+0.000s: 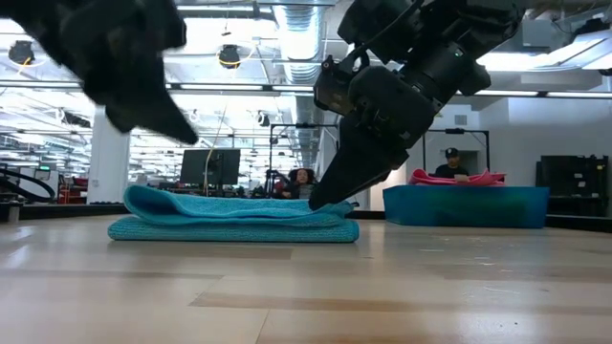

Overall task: Fold microfiber towels
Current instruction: Fold the light blue microfiber towel

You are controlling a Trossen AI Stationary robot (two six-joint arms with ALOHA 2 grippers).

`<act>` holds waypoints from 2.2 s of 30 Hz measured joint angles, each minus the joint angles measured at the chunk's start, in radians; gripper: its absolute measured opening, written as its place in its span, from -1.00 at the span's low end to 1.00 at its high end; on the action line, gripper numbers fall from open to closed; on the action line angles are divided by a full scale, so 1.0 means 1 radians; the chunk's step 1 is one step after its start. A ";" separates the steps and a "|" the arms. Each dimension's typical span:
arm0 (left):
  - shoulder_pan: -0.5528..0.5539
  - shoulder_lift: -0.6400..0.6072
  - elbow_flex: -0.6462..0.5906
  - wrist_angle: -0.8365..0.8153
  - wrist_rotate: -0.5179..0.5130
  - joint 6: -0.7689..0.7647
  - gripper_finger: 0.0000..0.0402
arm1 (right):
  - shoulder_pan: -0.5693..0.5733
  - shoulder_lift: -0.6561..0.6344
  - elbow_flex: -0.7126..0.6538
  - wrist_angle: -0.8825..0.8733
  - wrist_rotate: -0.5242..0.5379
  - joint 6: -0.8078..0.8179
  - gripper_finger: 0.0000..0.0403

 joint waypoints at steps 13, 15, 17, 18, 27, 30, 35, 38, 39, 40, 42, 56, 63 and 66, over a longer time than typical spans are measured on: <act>-0.004 0.218 -0.032 0.099 0.151 0.025 -1.00 | 0.000 -0.001 0.000 -0.007 0.000 0.008 -0.47; -0.006 0.247 -0.033 0.103 0.150 0.025 -1.00 | 0.000 -0.001 0.000 -0.007 0.000 0.018 -0.47; -0.005 0.274 -0.033 0.113 0.154 0.032 -1.00 | 0.000 -0.002 0.000 -0.015 -0.001 0.025 -0.47; -0.005 0.282 -0.033 0.117 0.159 0.039 -1.00 | 0.000 -0.008 -0.001 -0.016 -0.001 0.026 -0.47; -0.004 0.294 -0.032 0.125 0.162 0.044 -1.00 | 0.024 -0.100 0.000 0.055 0.006 0.021 -0.47; -0.004 0.294 -0.032 0.124 0.160 0.044 -1.00 | 0.045 -0.049 0.002 0.063 0.035 0.025 -0.47; -0.004 0.294 -0.031 0.119 0.158 0.046 -1.00 | 0.073 0.049 -0.002 0.022 0.045 0.039 -0.47; -0.004 0.291 -0.031 0.113 0.172 0.060 -1.00 | 0.072 0.092 0.002 0.030 0.050 0.069 -0.47; -0.003 0.282 -0.031 0.107 0.190 0.064 -1.00 | 0.067 0.096 0.004 0.026 0.046 0.077 -0.47; -0.001 0.268 -0.031 0.099 0.209 0.066 -1.00 | 0.065 0.098 0.003 0.029 0.038 0.082 -0.47; 0.002 0.225 -0.025 0.062 0.231 0.060 -1.00 | 0.059 0.098 0.002 0.032 0.031 0.094 -0.47; 0.002 -0.029 -0.110 0.078 -0.036 -0.004 -1.00 | 0.048 0.097 -0.002 0.067 0.027 0.096 -0.47; 0.010 0.075 -0.182 0.147 -0.041 -0.055 -1.00 | 0.048 0.098 -0.003 0.080 0.027 0.102 -0.47; 0.019 0.132 -0.184 0.148 -0.042 -0.056 -1.00 | 0.046 0.090 -0.003 0.081 0.025 0.119 -0.47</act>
